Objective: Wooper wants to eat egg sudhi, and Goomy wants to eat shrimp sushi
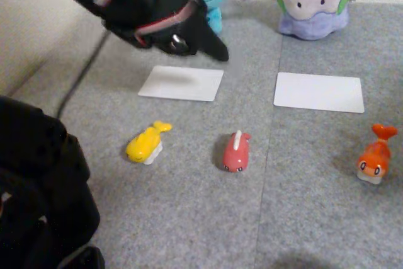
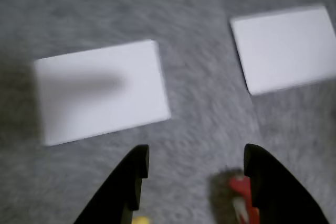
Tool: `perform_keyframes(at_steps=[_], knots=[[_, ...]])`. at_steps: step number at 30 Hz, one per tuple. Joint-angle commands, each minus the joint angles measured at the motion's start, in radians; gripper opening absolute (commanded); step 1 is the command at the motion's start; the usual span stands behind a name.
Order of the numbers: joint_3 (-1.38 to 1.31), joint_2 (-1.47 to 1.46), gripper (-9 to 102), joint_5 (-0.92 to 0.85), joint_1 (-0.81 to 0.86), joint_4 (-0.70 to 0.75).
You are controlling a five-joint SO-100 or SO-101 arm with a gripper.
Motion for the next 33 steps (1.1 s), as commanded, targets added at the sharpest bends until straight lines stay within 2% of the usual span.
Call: perform_keyframes(at_steps=[1,8,17,20,26,33], knots=[[-0.008,0.037,22,0.008,-0.021,-0.003],[-0.140,0.032,22,0.011,-0.063,0.087],[-0.252,0.037,22,0.014,-0.390,0.437],[-0.252,0.037,22,-0.002,-0.430,0.545],[-0.250,0.035,22,-0.166,-0.328,0.686],[-0.250,0.035,22,-0.380,-0.043,0.752]])
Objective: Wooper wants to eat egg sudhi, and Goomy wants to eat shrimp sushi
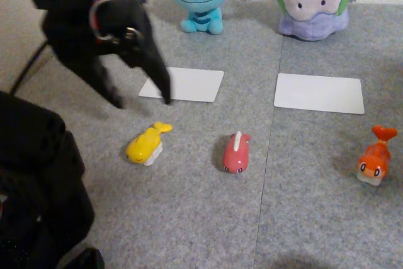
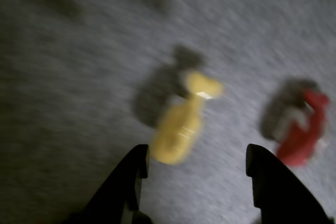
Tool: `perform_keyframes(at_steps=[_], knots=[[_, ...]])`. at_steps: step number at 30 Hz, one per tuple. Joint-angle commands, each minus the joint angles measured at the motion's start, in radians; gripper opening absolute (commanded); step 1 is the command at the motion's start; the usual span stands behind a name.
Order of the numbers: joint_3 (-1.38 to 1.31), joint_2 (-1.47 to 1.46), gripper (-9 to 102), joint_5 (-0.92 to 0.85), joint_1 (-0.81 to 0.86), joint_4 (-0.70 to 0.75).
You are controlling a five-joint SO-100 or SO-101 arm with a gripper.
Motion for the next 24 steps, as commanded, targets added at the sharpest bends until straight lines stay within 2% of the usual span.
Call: perform_keyframes(at_steps=[1,6,13,24], knots=[[-0.040,0.023,22,-0.083,0.132,0.014],[-0.026,0.017,22,-0.117,0.181,0.100],[-0.026,0.023,30,-0.029,0.095,0.074],[-0.020,0.009,30,0.051,-0.026,0.043]])
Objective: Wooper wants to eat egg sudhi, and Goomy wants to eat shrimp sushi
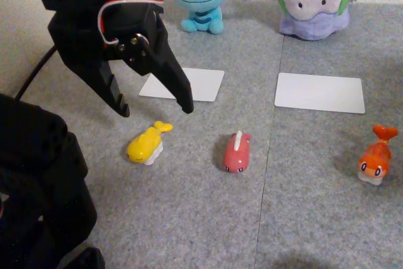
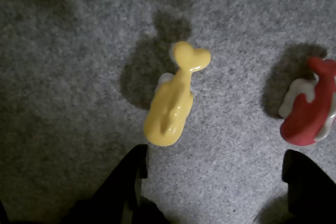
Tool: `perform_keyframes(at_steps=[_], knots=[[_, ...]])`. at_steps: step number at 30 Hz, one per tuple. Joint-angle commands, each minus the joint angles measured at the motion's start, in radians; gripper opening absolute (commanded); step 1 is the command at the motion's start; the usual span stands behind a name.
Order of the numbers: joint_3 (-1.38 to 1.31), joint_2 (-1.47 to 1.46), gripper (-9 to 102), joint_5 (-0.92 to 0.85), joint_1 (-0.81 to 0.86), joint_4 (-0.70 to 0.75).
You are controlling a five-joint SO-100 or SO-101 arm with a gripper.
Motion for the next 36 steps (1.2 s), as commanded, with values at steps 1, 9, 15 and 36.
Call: perform_keyframes(at_steps=[1,9,15,36], knots=[[-0.011,0.009,30,0.008,-0.043,-0.012],[0.196,0.008,29,-0.048,-0.057,-0.163],[0.293,0.008,29,-0.049,-0.061,-0.304],[0.281,0.012,5,-0.025,-0.040,-0.357]])
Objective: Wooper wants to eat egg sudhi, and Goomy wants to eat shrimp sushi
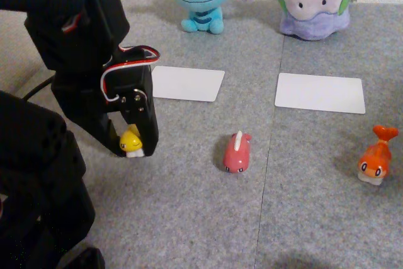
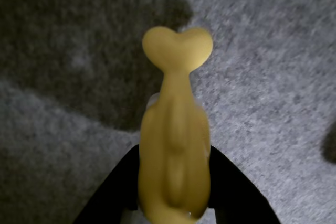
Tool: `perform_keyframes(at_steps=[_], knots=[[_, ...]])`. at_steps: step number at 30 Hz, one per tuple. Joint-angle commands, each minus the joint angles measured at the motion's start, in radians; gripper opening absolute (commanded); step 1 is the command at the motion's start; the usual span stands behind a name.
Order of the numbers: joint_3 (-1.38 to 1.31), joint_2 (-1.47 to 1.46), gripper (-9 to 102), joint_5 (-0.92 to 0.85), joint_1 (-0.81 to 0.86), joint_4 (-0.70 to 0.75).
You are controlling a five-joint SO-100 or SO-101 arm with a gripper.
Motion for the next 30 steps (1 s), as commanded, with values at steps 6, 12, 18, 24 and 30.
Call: perform_keyframes(at_steps=[6,12,18,24,30], knots=[[-0.149,0.000,5,0.038,0.044,-0.074],[-0.456,-0.227,5,0.054,0.044,-0.043],[-0.746,-0.583,5,0.077,0.046,-0.018],[-0.913,-0.788,5,0.091,0.046,0.020],[-0.920,-0.853,6,0.095,0.034,0.002]])
